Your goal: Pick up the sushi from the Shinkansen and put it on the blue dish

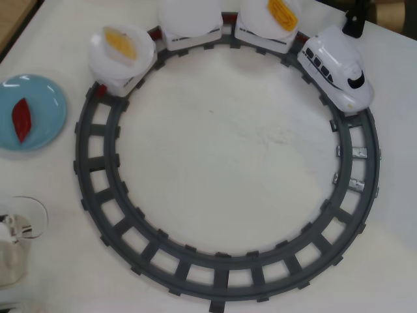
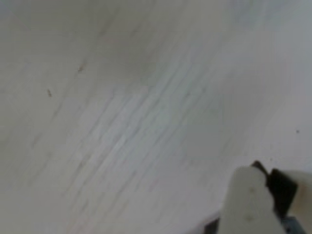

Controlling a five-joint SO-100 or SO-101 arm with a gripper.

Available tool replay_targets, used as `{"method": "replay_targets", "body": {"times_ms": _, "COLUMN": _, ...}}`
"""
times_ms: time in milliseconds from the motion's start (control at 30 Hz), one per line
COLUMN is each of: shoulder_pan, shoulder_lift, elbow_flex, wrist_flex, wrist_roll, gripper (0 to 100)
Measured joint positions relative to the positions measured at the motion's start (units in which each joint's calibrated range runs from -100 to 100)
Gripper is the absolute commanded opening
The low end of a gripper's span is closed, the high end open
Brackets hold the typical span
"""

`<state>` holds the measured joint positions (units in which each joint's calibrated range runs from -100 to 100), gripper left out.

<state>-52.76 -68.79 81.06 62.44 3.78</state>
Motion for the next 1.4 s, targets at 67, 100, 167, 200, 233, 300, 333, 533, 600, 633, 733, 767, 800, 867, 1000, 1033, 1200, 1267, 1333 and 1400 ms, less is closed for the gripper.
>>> {"method": "replay_targets", "body": {"times_ms": 67, "shoulder_pan": 0.0, "shoulder_lift": -1.8, "elbow_flex": 3.4, "wrist_flex": -1.0, "wrist_roll": 0.0, "gripper": 3}}
{"method": "replay_targets", "body": {"times_ms": 100, "shoulder_pan": 0.0, "shoulder_lift": -2.8, "elbow_flex": 4.8, "wrist_flex": -1.3, "wrist_roll": -0.1, "gripper": 3}}
{"method": "replay_targets", "body": {"times_ms": 167, "shoulder_pan": -0.2, "shoulder_lift": -5.1, "elbow_flex": 7.2, "wrist_flex": -2.4, "wrist_roll": -1.0, "gripper": 3}}
{"method": "replay_targets", "body": {"times_ms": 200, "shoulder_pan": -0.2, "shoulder_lift": -6.4, "elbow_flex": 8.1, "wrist_flex": -2.8, "wrist_roll": -1.6, "gripper": 3}}
{"method": "replay_targets", "body": {"times_ms": 233, "shoulder_pan": -0.2, "shoulder_lift": -7.7, "elbow_flex": 8.6, "wrist_flex": -2.9, "wrist_roll": -2.0, "gripper": 3}}
{"method": "replay_targets", "body": {"times_ms": 300, "shoulder_pan": -0.9, "shoulder_lift": -10.3, "elbow_flex": 9.3, "wrist_flex": -2.9, "wrist_roll": -2.6, "gripper": 3}}
{"method": "replay_targets", "body": {"times_ms": 333, "shoulder_pan": -1.9, "shoulder_lift": -11.6, "elbow_flex": 9.8, "wrist_flex": -2.9, "wrist_roll": -2.7, "gripper": 3}}
{"method": "replay_targets", "body": {"times_ms": 533, "shoulder_pan": -2.4, "shoulder_lift": -18.7, "elbow_flex": 11.3, "wrist_flex": 0.2, "wrist_roll": -2.9, "gripper": 3}}
{"method": "replay_targets", "body": {"times_ms": 600, "shoulder_pan": -2.5, "shoulder_lift": -21.3, "elbow_flex": 11.5, "wrist_flex": 1.7, "wrist_roll": -2.9, "gripper": 3}}
{"method": "replay_targets", "body": {"times_ms": 633, "shoulder_pan": -2.5, "shoulder_lift": -22.6, "elbow_flex": 11.5, "wrist_flex": 2.8, "wrist_roll": -2.9, "gripper": 3}}
{"method": "replay_targets", "body": {"times_ms": 733, "shoulder_pan": -2.3, "shoulder_lift": -26.6, "elbow_flex": 12.1, "wrist_flex": 5.5, "wrist_roll": -3.0, "gripper": 3}}
{"method": "replay_targets", "body": {"times_ms": 767, "shoulder_pan": -2.3, "shoulder_lift": -27.9, "elbow_flex": 12.4, "wrist_flex": 6.3, "wrist_roll": -3.0, "gripper": 3}}
{"method": "replay_targets", "body": {"times_ms": 800, "shoulder_pan": -2.4, "shoulder_lift": -28.6, "elbow_flex": 12.4, "wrist_flex": 6.6, "wrist_roll": -3.0, "gripper": 3}}
{"method": "replay_targets", "body": {"times_ms": 867, "shoulder_pan": -2.5, "shoulder_lift": -28.8, "elbow_flex": 12.4, "wrist_flex": 7.0, "wrist_roll": -3.0, "gripper": 3}}
{"method": "replay_targets", "body": {"times_ms": 1000, "shoulder_pan": -2.5, "shoulder_lift": -29.2, "elbow_flex": 12.4, "wrist_flex": 7.1, "wrist_roll": -3.0, "gripper": 3}}
{"method": "replay_targets", "body": {"times_ms": 1033, "shoulder_pan": -2.5, "shoulder_lift": -29.2, "elbow_flex": 12.4, "wrist_flex": 7.1, "wrist_roll": -3.0, "gripper": 3}}
{"method": "replay_targets", "body": {"times_ms": 1200, "shoulder_pan": -2.5, "shoulder_lift": -29.2, "elbow_flex": 12.4, "wrist_flex": 7.1, "wrist_roll": -3.0, "gripper": 3}}
{"method": "replay_targets", "body": {"times_ms": 1267, "shoulder_pan": -2.5, "shoulder_lift": -29.2, "elbow_flex": 12.4, "wrist_flex": 7.1, "wrist_roll": -3.0, "gripper": 3}}
{"method": "replay_targets", "body": {"times_ms": 1333, "shoulder_pan": -2.5, "shoulder_lift": -29.2, "elbow_flex": 12.4, "wrist_flex": 7.1, "wrist_roll": -3.0, "gripper": 3}}
{"method": "replay_targets", "body": {"times_ms": 1400, "shoulder_pan": -2.5, "shoulder_lift": -29.2, "elbow_flex": 12.4, "wrist_flex": 7.1, "wrist_roll": -3.0, "gripper": 3}}
